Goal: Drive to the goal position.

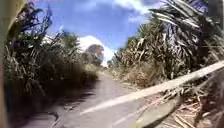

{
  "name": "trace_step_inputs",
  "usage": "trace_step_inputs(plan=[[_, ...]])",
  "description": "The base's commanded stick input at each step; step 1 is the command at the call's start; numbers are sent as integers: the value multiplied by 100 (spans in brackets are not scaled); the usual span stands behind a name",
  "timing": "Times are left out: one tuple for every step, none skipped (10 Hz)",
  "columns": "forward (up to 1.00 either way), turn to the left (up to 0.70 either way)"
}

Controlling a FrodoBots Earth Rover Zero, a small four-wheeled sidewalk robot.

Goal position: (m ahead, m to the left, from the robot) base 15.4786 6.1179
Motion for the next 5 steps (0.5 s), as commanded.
trace_step_inputs(plan=[[70,0],[70,0],[70,0],[70,0],[70,0]])
